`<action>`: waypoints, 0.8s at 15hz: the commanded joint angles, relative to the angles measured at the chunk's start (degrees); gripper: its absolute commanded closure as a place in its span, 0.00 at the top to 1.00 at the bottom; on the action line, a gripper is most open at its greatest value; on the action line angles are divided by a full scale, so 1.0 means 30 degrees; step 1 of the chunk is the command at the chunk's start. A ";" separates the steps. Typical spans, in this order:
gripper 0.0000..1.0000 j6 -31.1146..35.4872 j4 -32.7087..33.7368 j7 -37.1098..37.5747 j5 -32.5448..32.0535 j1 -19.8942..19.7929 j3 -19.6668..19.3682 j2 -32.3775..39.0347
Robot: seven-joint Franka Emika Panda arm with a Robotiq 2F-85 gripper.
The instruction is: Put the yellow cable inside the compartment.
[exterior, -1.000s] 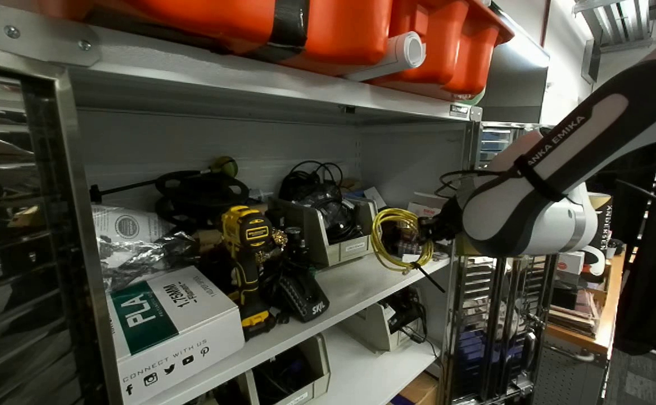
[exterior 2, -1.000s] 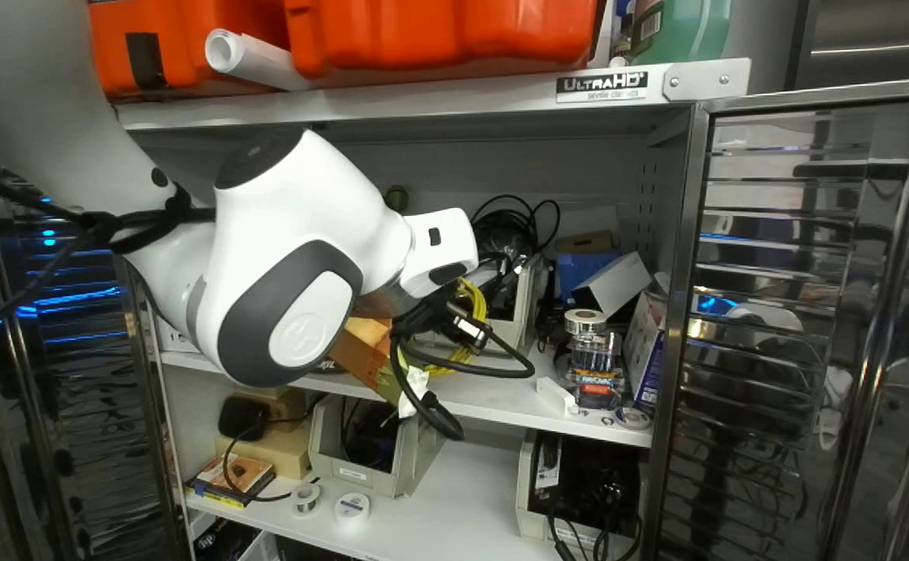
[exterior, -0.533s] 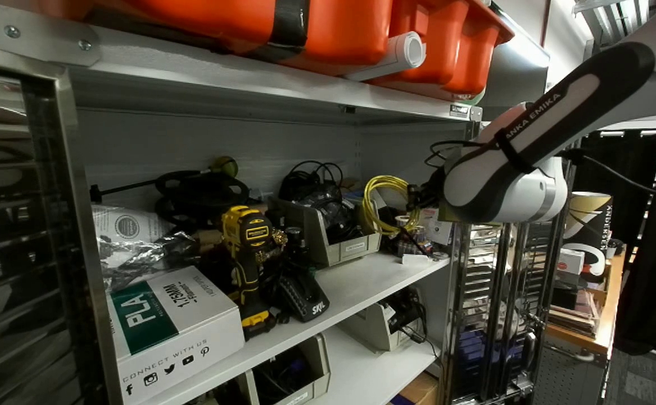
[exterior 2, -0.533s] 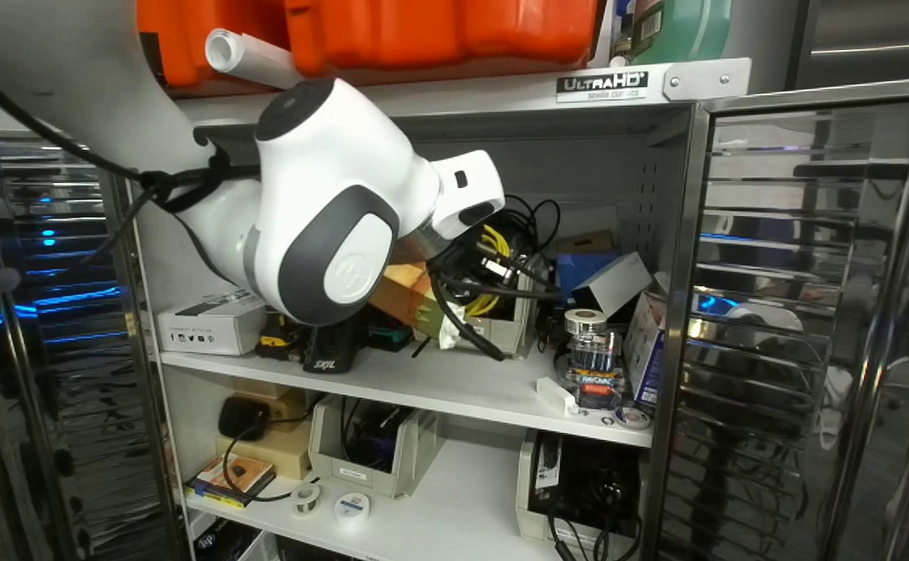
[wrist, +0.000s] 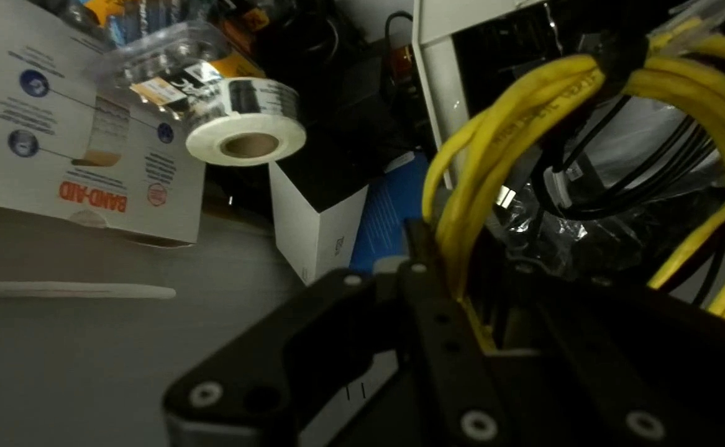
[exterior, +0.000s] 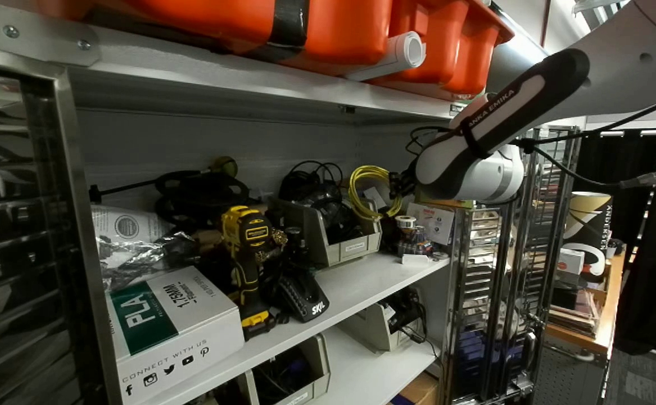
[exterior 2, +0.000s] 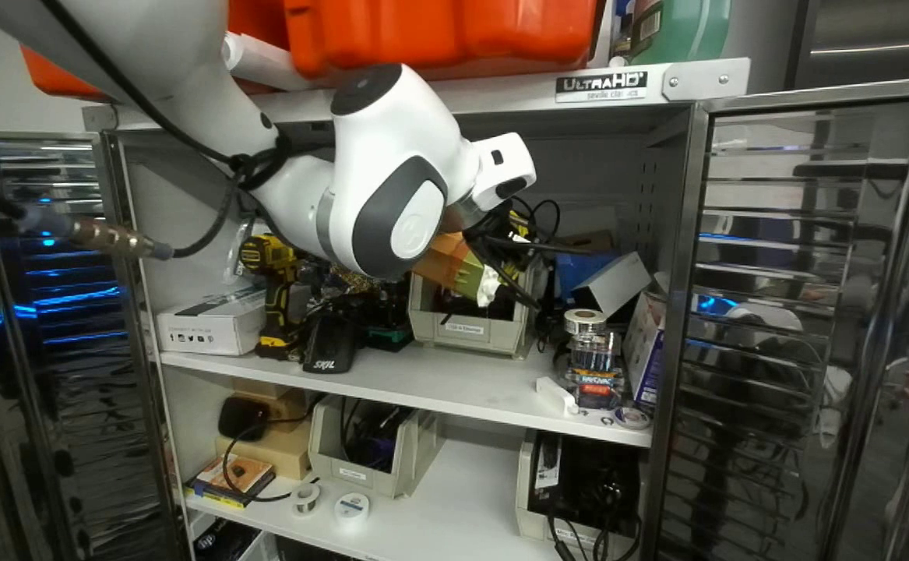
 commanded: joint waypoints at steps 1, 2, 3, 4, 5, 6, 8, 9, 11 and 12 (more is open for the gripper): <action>0.11 -0.1240 0.2573 -0.0343 0.0143 -0.0405 0.0954 0.1394; 0.11 -0.1655 0.3080 -0.0447 0.0090 -0.0390 0.1081 0.1725; 0.11 -0.2001 0.3515 -0.0473 0.0045 -0.0335 0.1115 0.2020; 0.11 -0.2293 0.3972 -0.0445 -0.0021 -0.0246 0.1105 0.2333; 0.11 -0.2464 0.4400 -0.0356 -0.0151 -0.0093 0.0978 0.2647; 0.11 -0.2616 0.4852 -0.0093 -0.0429 0.0224 0.0638 0.2944; 0.11 -0.3013 0.5781 0.0274 -0.0758 0.0710 0.0078 0.3586; 0.11 -0.3377 0.6252 0.0389 -0.0889 0.0874 -0.0118 0.3867; 0.11 -0.4087 0.7238 0.0637 -0.1131 0.1254 -0.0588 0.4443; 0.10 -0.4438 0.7693 0.0652 -0.1130 0.1355 -0.0666 0.4678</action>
